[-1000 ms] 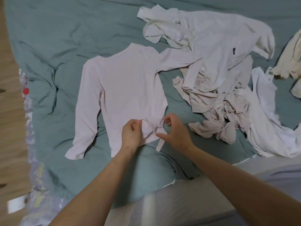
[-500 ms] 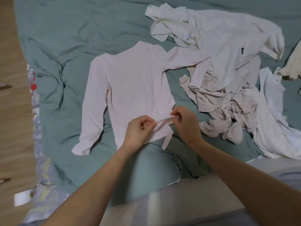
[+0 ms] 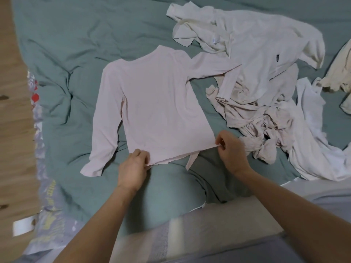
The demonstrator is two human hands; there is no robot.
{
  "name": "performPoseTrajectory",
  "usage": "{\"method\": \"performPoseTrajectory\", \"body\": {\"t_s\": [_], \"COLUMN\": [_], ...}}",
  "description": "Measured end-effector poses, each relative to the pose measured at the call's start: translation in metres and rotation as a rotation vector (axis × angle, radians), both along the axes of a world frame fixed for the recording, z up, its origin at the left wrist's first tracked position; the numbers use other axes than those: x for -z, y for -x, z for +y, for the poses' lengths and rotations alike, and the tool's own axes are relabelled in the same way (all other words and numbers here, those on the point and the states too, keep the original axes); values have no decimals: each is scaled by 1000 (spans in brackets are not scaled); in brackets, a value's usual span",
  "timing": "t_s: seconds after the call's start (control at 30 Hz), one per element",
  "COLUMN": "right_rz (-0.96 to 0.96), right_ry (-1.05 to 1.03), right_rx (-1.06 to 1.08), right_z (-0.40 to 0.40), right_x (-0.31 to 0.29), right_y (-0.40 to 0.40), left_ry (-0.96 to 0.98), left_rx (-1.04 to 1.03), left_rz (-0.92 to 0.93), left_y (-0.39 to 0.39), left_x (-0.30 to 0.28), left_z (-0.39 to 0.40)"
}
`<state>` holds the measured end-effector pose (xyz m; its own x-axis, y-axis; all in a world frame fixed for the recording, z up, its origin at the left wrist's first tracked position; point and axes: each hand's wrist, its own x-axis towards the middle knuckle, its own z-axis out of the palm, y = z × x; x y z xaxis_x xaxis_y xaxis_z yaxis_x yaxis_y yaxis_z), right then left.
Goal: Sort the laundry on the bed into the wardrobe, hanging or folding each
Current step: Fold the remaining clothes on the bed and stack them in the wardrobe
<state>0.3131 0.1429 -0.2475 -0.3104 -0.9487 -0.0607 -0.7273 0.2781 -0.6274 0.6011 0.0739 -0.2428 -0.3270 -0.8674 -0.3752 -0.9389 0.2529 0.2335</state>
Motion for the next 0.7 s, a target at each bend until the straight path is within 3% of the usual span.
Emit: {"method": "performPoseTrajectory", "body": {"t_s": [0.17,0.33,0.43,0.57,0.63,0.7], "right_rz": [336,451,492,579,581,417], "right_ry": [-96,-220,-323,-589,-515,-313], "right_rx": [-364,-507,-567,-614,-600,-553], "right_z": [7,9,8,-4,-17,-28], "right_x": [2,10,7,-1,-7,-11], "right_y": [14,32,31,17,-2,-29], "left_ry": [41,108,119,24,-28,-79], "left_rx": [37,66,-117,-507,-522,-458], "left_rz": [-12,43,118,386,452,464], "left_y": [-10,-22,-25,-29,-34,-41], "left_x": [-13,-5,-2,-2,-3,-3], "left_z": [3,8,12,13,13,14]}}
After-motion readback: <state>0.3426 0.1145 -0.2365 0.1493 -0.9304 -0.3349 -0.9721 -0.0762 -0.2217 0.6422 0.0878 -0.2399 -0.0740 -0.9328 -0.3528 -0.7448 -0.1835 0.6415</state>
